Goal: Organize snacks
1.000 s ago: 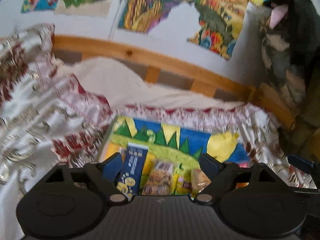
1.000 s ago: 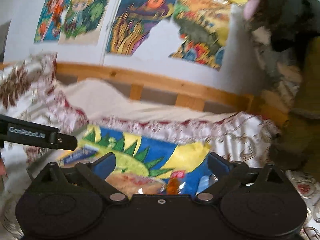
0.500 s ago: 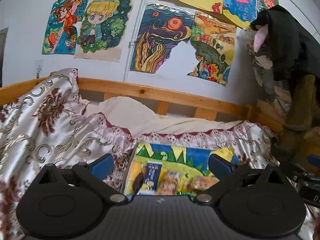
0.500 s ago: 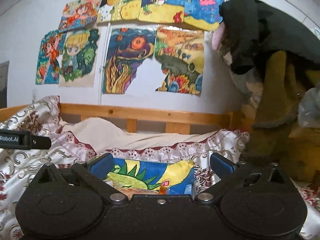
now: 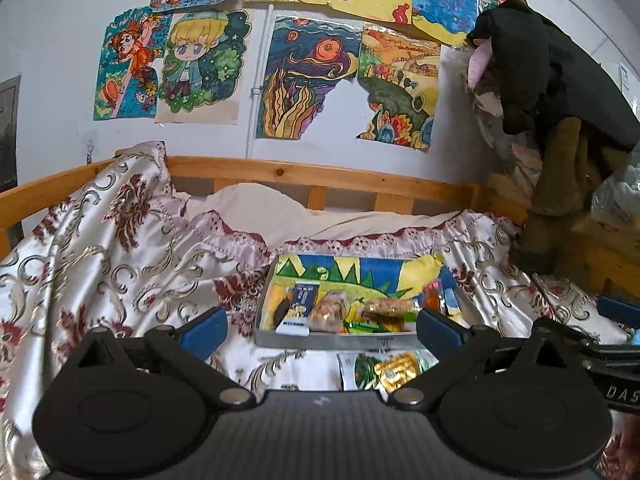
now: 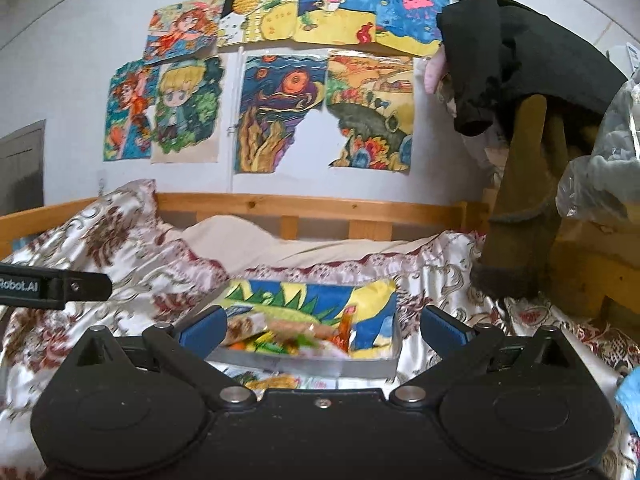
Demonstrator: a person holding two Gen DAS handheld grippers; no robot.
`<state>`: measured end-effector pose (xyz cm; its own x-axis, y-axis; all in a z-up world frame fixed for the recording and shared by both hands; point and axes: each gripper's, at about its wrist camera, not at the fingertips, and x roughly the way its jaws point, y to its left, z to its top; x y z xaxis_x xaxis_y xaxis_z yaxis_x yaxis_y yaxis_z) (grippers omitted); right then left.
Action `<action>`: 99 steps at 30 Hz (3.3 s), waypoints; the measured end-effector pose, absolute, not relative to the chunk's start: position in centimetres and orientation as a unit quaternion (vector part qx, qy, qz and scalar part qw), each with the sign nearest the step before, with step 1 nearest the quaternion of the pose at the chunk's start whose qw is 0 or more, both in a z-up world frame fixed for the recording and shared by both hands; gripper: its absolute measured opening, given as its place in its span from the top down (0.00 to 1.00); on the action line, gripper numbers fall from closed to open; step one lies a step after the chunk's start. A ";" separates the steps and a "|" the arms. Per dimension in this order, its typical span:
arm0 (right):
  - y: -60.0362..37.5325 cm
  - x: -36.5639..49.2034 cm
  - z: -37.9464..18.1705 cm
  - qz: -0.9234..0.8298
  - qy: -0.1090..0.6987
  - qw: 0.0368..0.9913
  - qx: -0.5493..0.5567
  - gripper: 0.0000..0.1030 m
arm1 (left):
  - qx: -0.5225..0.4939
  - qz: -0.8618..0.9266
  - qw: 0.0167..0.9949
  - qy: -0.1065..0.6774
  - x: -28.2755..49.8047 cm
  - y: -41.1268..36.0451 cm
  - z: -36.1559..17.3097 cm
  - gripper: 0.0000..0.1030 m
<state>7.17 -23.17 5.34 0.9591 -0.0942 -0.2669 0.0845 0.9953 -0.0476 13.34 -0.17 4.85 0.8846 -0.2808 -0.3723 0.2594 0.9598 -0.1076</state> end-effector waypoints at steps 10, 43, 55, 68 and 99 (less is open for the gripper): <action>-22.0 4.0 4.5 -0.042 0.168 0.985 -0.023 0.01 | -0.025 -0.109 0.965 0.237 10.1 1.0 3.8 0.00; -20.3 2.9 2.2 -0.024 0.255 0.965 -0.052 0.01 | 0.004 -0.045 0.941 0.336 8.2 1.4 1.5 0.00; -21.2 4.3 2.1 -0.033 0.281 0.959 -0.027 0.01 | -0.052 -0.055 0.918 0.390 11.1 2.2 0.6 0.00; -23.3 6.3 2.6 -0.046 0.306 0.951 0.021 0.01 | -0.064 -0.059 0.908 0.409 13.9 2.1 0.2 0.00; -22.2 22.1 -6.8 0.072 0.377 0.921 -0.068 0.12 | 0.017 -0.168 0.920 0.354 26.2 -2.2 -5.1 0.00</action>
<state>22.14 -22.18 -6.82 0.7050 0.0811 -0.7046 -0.1835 0.9805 -0.0708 26.22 -2.16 -5.05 0.6921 -0.2976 -0.6576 0.3221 0.9426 -0.0876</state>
